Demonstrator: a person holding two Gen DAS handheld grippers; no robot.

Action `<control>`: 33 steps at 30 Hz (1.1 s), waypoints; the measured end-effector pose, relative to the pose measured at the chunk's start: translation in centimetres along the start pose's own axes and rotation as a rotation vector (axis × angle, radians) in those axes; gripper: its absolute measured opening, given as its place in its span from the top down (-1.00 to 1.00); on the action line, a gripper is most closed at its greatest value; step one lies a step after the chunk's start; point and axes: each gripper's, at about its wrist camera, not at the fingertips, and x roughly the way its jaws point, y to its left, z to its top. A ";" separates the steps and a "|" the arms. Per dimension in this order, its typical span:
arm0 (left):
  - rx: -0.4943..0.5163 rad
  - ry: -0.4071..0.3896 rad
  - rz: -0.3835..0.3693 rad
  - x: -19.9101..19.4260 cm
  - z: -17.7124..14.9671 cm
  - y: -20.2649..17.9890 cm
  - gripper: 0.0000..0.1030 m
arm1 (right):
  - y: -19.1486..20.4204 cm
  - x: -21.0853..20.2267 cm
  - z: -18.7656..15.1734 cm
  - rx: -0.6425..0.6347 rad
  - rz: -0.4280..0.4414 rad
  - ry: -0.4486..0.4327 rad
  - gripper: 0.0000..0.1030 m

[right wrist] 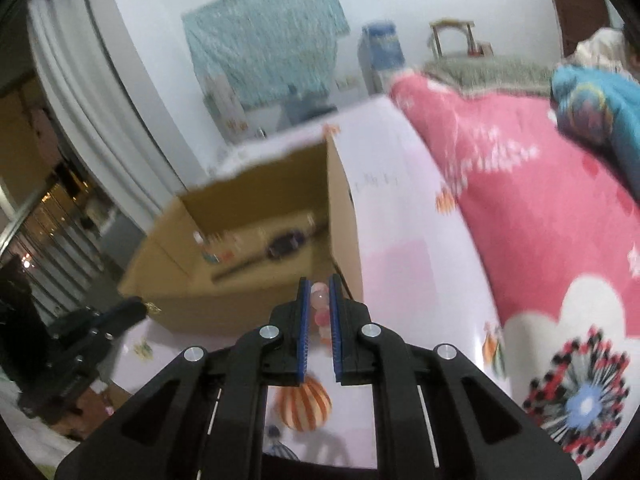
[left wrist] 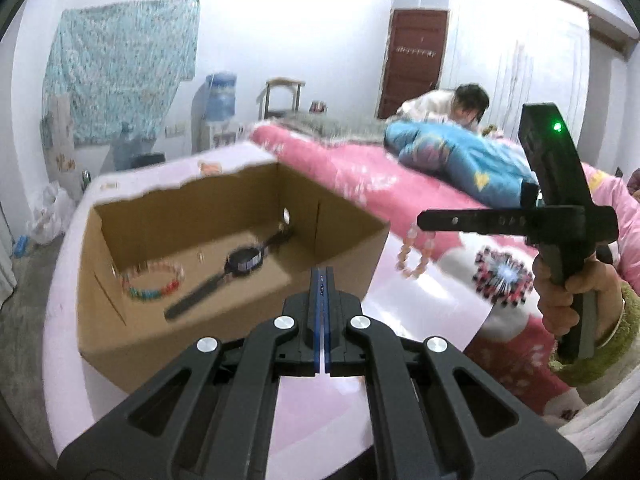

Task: Organize jewelry
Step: 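Carry the bead bracelet in the right tool over the box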

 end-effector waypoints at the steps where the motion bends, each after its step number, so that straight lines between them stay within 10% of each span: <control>1: 0.001 -0.014 -0.001 -0.2 0.4 0.1 0.99 | 0.3 -0.7 0.9 -0.010 0.017 -0.026 0.81; 8: -0.023 -0.007 -0.010 2.0 3.7 1.8 0.99 | 2.8 -1.4 5.4 -0.055 0.151 -0.115 0.81; 20: -0.297 0.383 -0.070 13.4 1.6 7.4 0.99 | 3.0 9.3 7.2 -0.068 0.234 0.112 0.81; 33: -0.372 0.383 -0.056 13.2 0.5 9.5 0.77 | 3.2 13.7 7.6 -0.135 0.210 0.304 0.81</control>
